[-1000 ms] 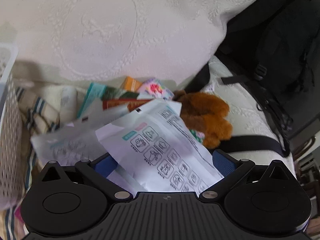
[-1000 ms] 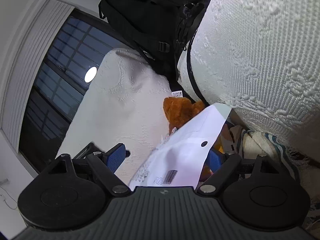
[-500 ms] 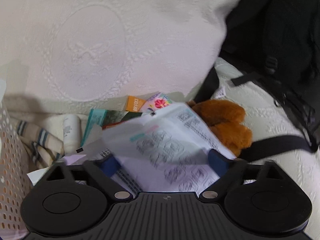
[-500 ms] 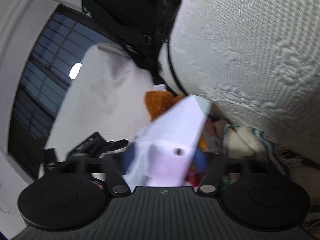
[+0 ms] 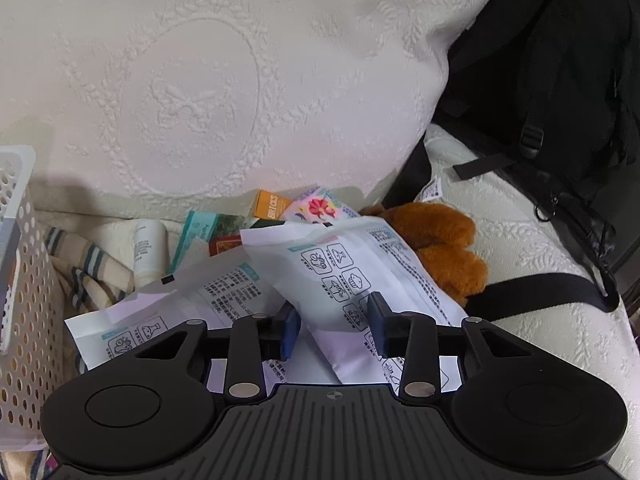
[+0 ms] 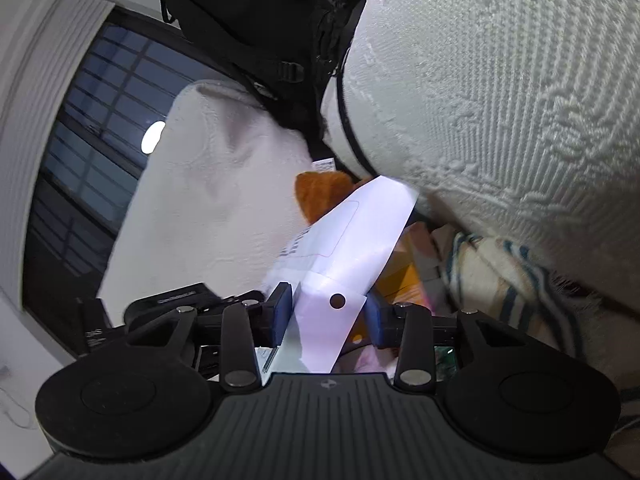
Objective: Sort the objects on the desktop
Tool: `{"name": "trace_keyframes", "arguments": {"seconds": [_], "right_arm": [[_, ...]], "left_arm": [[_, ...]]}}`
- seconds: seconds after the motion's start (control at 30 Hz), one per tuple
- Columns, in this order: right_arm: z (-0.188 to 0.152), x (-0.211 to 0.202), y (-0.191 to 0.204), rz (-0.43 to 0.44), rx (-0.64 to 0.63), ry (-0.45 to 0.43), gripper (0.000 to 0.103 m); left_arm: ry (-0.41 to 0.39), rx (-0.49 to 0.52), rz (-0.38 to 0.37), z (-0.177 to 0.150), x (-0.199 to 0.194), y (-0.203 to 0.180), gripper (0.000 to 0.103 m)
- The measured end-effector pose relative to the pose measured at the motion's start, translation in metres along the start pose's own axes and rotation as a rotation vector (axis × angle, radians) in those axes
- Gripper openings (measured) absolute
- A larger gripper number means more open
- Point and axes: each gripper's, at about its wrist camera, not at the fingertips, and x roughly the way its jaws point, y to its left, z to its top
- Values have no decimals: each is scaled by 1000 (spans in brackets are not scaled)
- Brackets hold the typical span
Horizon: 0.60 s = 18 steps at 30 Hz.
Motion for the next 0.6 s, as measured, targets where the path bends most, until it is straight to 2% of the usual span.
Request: {"name": "trace_keyframes", "arguments": {"seconds": [0.07,0.1,0.13,0.2,0.33,0.4,0.47,0.6], "right_arm": [[0,2,-2,-12,14,13,43],[0,4,-3,-27,21,19,43],[-1,4,-3,-45,27,26,43],[-1,3,-5,-68,34,31,42],[-1,-5,-2,-92,6,14,42],[-2,-6,-2,-94,6,21,42],[-4,-3,-4,-103,6,31,43],[-3,-1,-6,-120,-1,26,44]], "left_arm": [[16,-55,-5,1,4,7,42],[24,-70,-6,2,7,10,56],[17,-77,-5,1,9,12,62],[-5,-78,16,2,13,13,68],[-59,-57,73,10,17,17,91],[-49,-84,73,17,22,23,99],[-27,-113,40,23,28,26,99],[0,-103,-40,23,32,17,99]]}}
